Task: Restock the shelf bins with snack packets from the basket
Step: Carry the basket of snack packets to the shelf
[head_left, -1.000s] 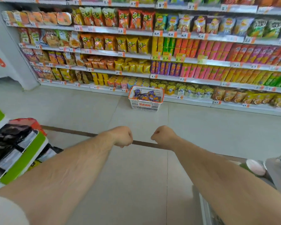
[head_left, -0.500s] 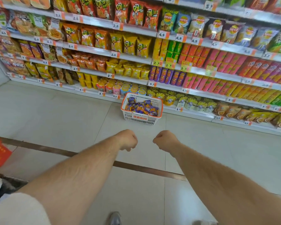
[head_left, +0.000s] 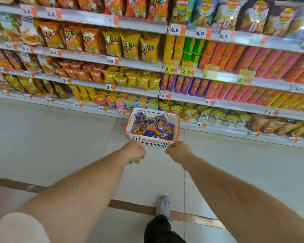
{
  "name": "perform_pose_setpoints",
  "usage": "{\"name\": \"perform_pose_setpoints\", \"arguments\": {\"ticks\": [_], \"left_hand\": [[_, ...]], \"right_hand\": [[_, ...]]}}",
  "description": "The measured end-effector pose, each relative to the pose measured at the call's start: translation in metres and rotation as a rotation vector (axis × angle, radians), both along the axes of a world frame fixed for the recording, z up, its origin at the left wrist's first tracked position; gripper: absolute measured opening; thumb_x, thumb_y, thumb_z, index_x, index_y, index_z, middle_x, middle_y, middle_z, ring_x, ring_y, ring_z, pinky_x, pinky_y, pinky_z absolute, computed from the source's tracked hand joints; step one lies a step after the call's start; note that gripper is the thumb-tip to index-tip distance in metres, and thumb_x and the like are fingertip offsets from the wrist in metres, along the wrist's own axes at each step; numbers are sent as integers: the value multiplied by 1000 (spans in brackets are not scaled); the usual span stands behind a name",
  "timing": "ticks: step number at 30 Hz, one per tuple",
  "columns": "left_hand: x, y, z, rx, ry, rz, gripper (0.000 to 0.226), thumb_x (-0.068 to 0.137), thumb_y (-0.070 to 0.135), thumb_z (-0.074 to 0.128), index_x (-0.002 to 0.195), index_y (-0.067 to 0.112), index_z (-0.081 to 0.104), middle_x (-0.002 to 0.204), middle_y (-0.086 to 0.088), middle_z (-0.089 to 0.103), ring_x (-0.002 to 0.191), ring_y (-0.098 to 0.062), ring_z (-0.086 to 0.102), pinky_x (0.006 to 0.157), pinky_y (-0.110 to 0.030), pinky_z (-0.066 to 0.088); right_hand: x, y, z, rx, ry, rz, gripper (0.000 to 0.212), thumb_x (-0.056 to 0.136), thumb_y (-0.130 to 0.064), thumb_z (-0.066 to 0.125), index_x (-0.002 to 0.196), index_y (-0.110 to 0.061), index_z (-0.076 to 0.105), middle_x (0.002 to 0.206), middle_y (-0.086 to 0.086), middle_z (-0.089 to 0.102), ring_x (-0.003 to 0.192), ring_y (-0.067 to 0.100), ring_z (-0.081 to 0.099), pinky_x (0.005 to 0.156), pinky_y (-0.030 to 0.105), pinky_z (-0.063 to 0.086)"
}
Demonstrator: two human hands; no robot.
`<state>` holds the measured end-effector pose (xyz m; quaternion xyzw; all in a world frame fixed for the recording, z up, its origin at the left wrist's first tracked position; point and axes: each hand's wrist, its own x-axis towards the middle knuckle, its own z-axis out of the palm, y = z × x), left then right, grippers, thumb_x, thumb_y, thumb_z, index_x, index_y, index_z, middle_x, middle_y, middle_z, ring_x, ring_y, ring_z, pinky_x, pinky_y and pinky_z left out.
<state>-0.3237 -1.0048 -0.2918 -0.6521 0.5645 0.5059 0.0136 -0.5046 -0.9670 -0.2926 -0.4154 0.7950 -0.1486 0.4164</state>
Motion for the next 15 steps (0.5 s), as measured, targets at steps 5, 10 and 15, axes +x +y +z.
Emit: {"name": "perform_pose_setpoints", "arguments": {"ticks": [5, 10, 15], "left_hand": [[-52, -85, -3, 50, 132, 211, 12, 95, 18, 51, 101, 13, 61, 87, -2, 63, 67, -16, 59, 66, -26, 43], [-89, -151, -30, 117, 147, 339, 13, 95, 17, 50, 104, 13, 58, 82, -2, 61, 62, -15, 54, 63, -25, 41], [-119, -222, -80, 189, 108, 312, 10, 94, 12, 49, 99, 11, 57, 83, -5, 60, 61, -16, 51, 60, -25, 37]], "right_hand": [[-60, -94, -20, 52, -38, -37, 7, 87, -15, 58, 91, -11, 61, 72, 3, 53, 75, 26, 51, 62, 27, 40], [-104, -162, -46, 129, -99, -191, 12, 87, -15, 57, 76, -13, 53, 66, 3, 50, 55, 20, 44, 48, 22, 31], [-124, -227, -90, 176, -109, -247, 9, 90, -17, 57, 96, -11, 56, 72, 1, 51, 61, 14, 47, 49, 21, 35]]}}
